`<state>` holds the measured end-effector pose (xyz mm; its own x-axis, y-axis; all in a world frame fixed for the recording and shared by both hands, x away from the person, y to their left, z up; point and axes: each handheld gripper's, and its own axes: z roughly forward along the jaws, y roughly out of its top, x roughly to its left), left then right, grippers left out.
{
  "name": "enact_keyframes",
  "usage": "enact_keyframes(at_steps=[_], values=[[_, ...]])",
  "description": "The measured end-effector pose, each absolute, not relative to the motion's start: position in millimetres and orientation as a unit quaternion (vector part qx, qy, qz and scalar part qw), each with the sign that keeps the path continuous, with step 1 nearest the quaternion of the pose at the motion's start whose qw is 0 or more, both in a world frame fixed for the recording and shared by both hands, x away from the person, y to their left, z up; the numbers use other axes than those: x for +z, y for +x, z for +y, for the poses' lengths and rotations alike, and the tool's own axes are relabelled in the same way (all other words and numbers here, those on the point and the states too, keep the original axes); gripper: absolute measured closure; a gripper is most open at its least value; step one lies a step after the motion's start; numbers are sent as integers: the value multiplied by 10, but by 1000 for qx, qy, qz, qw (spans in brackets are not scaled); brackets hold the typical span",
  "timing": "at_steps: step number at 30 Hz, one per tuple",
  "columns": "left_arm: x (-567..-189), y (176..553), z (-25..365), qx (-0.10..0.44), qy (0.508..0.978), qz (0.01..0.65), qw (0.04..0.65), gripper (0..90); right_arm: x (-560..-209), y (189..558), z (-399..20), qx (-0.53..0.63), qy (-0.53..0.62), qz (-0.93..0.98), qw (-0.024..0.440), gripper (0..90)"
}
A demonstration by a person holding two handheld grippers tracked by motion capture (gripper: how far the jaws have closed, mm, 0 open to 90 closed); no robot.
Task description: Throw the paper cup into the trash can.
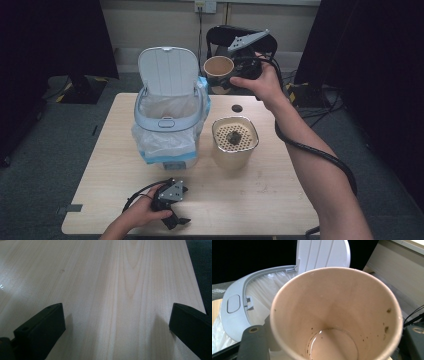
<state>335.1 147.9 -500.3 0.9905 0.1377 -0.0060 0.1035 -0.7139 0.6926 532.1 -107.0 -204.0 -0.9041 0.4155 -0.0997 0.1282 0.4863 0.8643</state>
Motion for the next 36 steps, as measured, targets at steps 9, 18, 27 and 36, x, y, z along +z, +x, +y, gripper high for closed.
enact_keyframes(at_steps=[9, 18, 27, 36], values=[[-5003, 3351, 1479, 23, 926, 65, 372, 0, -2004, 5311, -904, 486, 148, 850, 141, 269], [-5004, 3353, 1479, 24, 926, 64, 372, 0, -2041, 5303, -710, 486, 137, 853, 131, 269], [-5006, 3356, 1480, 24, 925, 63, 373, 0, -2066, 5295, -486, 492, 126, 853, 120, 269], [-5008, 3357, 1480, 24, 925, 62, 374, 0, -2145, 5291, -304, 490, 118, 857, 107, 268]])
